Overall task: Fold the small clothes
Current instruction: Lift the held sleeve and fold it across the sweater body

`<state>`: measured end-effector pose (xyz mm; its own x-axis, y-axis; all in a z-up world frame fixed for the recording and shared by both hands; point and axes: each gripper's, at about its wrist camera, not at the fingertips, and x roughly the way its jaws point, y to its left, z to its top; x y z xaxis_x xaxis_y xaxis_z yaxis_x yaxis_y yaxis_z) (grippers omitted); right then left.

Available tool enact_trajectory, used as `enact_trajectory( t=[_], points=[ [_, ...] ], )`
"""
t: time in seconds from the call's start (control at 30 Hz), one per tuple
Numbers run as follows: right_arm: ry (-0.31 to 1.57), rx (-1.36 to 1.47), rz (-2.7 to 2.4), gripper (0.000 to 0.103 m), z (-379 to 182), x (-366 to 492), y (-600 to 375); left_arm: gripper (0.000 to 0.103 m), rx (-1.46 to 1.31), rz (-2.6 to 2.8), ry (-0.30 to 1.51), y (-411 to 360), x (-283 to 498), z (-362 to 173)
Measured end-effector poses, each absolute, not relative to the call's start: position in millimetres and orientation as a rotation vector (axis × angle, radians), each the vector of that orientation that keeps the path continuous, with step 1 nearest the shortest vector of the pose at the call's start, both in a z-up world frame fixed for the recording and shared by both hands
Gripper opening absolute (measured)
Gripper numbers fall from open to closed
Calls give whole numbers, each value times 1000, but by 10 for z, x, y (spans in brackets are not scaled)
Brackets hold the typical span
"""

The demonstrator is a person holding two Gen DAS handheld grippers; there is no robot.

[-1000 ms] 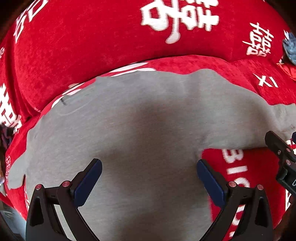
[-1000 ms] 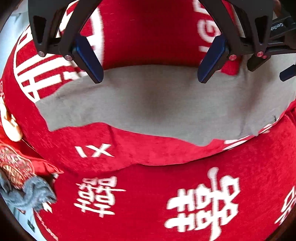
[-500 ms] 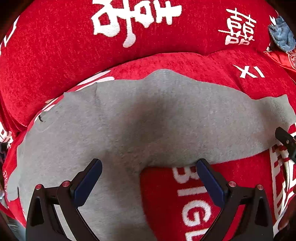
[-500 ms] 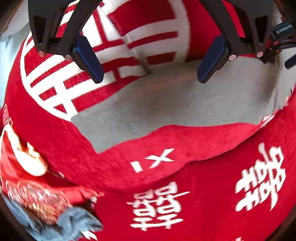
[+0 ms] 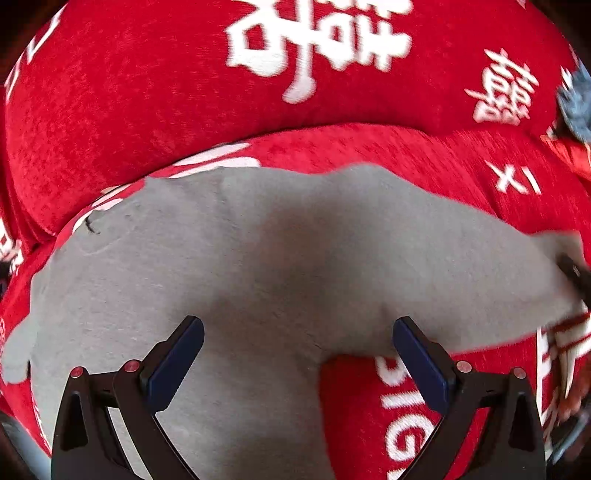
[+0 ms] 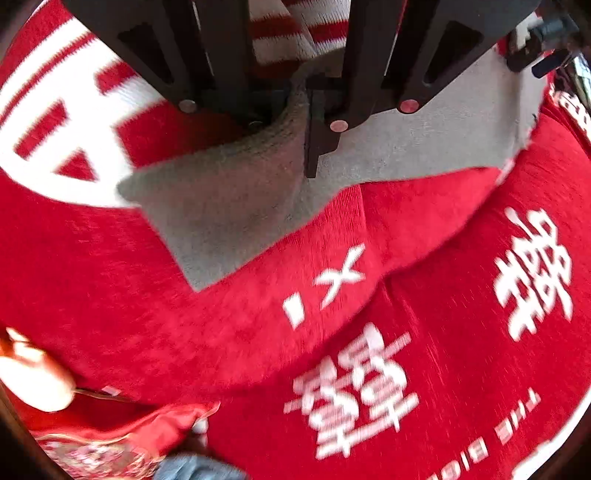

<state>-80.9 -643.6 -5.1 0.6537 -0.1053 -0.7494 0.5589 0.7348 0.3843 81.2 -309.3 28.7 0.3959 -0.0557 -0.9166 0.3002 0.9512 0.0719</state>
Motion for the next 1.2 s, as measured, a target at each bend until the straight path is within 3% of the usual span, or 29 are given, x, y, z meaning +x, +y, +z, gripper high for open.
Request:
enact_trajectory(
  t=[0.17,0.4,0.77,1.2],
  points=[
    [653,617,-437,5,162,-1152,-6277,102,225,-162,1166,-2999,988,196],
    [756,641,-456,6,-119,-1134,-6277,103,243,-188,1187,-2952,943,62],
    [717,880,-354,9,-281,-1187,-6611,103,201,-221,1189,-2902,964,50],
    [582,616,-262,6,894,-1114,-5647,103,133,-223,1140,-2259,718,209]
  ],
)
